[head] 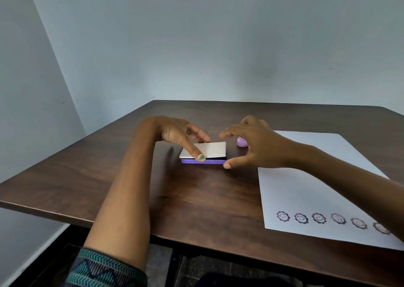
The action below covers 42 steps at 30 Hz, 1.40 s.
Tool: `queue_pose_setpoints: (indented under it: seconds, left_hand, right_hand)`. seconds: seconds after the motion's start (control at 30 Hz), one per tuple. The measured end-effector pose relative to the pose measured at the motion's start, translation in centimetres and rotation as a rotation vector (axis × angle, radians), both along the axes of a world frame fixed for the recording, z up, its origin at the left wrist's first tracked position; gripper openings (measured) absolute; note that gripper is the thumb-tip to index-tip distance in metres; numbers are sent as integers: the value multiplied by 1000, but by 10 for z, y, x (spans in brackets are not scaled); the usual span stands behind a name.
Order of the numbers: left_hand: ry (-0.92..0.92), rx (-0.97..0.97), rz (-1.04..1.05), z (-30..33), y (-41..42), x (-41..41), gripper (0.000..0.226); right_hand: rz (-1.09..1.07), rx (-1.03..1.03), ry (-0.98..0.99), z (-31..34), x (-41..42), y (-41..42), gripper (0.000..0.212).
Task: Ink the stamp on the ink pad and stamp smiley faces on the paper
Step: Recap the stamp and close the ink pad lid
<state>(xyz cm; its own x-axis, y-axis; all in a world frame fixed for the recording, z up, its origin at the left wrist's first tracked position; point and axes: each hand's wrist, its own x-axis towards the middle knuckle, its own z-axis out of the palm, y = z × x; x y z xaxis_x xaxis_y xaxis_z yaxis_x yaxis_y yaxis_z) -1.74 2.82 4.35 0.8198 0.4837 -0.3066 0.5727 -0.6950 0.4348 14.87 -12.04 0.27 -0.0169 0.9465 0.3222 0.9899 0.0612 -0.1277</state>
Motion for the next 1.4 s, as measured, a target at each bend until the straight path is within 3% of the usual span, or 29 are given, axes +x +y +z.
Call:
queue_pose_setpoints:
  seconds: [0.2,0.5,0.73,1.03,1.4]
  left_hand:
    - [-2,16,-21,-1,-3,4,54]
    - [-16,40,-10,-2,-3,7,53]
    - [7,55,-8,-3,-2,9,54]
    - [17,63,-9,-4,-3,12,51]
    - [-44,135,2,-6,-6,17,56]
  right_hand:
    - [-74,-69,12,-3,4,5,78]
    - [-102,-87,26,-3,1,6,71]
    - [-90,-73,12,-5,1,5,50]
    - [-74,-49,-54,1,-1,11,56]
    - [-119,13,-421,1,-21,3,46]
